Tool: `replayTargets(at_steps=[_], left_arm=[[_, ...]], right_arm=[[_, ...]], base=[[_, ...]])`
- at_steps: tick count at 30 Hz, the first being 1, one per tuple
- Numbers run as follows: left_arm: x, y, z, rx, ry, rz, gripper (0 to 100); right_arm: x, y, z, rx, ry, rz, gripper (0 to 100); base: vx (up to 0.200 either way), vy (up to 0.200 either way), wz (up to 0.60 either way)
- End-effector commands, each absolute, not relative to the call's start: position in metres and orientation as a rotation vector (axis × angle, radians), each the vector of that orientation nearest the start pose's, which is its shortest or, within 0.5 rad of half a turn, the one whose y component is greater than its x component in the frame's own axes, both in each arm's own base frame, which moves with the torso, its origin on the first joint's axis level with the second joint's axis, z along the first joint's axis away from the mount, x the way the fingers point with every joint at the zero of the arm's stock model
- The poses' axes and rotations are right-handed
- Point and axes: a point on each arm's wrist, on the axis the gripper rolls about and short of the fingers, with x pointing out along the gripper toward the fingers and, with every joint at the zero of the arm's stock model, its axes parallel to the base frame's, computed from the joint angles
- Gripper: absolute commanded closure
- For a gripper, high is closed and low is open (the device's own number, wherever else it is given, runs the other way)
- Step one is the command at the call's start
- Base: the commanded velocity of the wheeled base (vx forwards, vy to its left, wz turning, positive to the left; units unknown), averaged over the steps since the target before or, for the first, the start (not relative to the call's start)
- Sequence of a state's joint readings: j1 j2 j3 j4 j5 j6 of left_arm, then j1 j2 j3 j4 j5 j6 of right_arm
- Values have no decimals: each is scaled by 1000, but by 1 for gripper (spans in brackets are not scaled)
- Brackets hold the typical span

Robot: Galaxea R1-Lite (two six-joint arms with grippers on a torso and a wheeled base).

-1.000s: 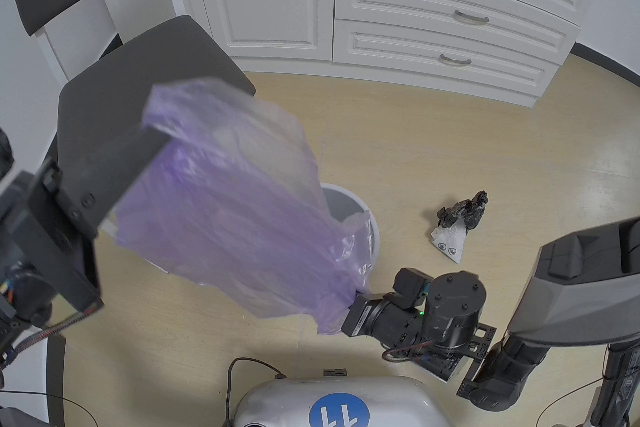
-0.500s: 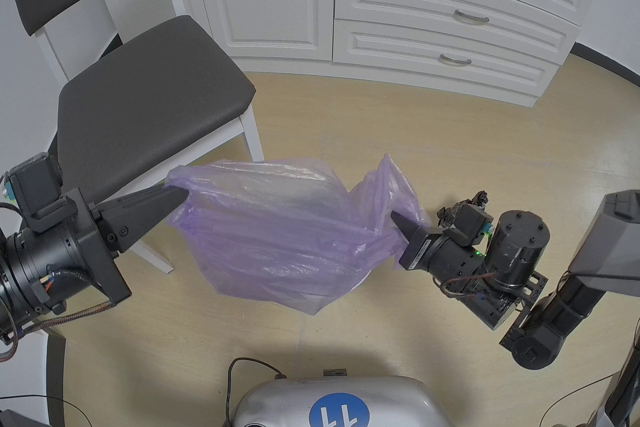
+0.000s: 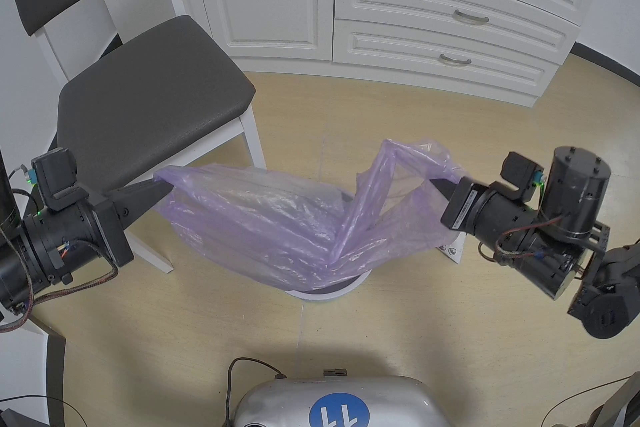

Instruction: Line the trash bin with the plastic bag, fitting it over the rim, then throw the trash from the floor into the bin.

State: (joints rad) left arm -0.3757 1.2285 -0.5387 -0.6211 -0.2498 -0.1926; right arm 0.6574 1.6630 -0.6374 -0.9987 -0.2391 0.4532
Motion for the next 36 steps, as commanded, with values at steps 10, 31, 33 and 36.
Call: replayTargets(at_steps=[10,31,33,36], left_arm=[[195,-58,210,-188,188,-546,100],[199,-41,213,-196,169,-519,100],[198,-41,214,-194,165,-519,100],[198,-41,213,-192,168,-521,100]], right_arm=[[155,177,244,451,83,462,100],[130,140,173,-178,190,351,100],[128,138,169,-214,197,353,100],[127,137,164,-244,207,354,100]], base=[[0,0,0],[0,0,0],[0,0,0],[0,0,0]])
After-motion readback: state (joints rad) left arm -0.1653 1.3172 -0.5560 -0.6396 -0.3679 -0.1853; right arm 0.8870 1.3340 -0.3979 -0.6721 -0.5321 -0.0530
